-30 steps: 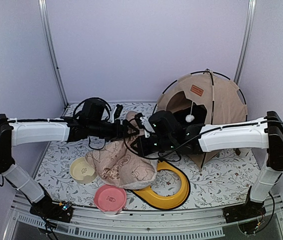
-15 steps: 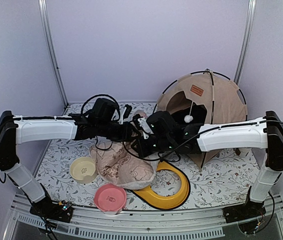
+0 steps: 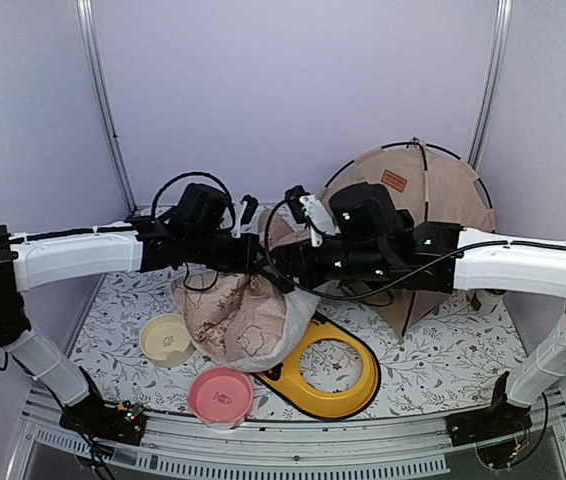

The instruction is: Set up the pet tent

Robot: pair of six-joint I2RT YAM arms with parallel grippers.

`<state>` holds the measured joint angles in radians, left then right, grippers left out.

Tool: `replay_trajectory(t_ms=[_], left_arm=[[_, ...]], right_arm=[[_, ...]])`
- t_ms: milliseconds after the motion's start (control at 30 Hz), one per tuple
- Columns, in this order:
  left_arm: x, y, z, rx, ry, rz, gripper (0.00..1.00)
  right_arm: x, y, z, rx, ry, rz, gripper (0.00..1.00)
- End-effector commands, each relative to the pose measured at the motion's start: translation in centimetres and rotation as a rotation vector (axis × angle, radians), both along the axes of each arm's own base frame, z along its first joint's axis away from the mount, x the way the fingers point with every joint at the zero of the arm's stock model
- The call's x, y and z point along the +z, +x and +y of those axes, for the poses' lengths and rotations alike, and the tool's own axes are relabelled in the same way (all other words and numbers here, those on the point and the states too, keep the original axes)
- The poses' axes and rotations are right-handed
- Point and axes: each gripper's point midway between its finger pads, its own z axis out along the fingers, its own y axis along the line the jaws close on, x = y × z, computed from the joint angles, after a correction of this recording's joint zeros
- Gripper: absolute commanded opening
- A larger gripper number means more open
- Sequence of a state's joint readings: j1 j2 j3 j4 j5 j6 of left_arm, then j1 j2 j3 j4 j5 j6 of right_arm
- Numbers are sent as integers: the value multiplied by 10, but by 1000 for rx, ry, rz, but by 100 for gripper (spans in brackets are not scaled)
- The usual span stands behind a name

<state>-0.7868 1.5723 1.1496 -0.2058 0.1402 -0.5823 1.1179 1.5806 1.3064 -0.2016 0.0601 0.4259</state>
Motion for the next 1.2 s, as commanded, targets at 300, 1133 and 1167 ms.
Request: replay_trajectory(t_ms=[300,1133,1167], left_arm=[[80,12,28,38,-32,-201,0],[116,-27,38,-111,-61,-280,0],[116,-31,37,-141,-62,-285,0]], right_arm=[[114,65,-204,-565,76,-154,98],[82,190,-300,-712,-32,-55,74],[82,194,-296,-701,-34,-49,71]])
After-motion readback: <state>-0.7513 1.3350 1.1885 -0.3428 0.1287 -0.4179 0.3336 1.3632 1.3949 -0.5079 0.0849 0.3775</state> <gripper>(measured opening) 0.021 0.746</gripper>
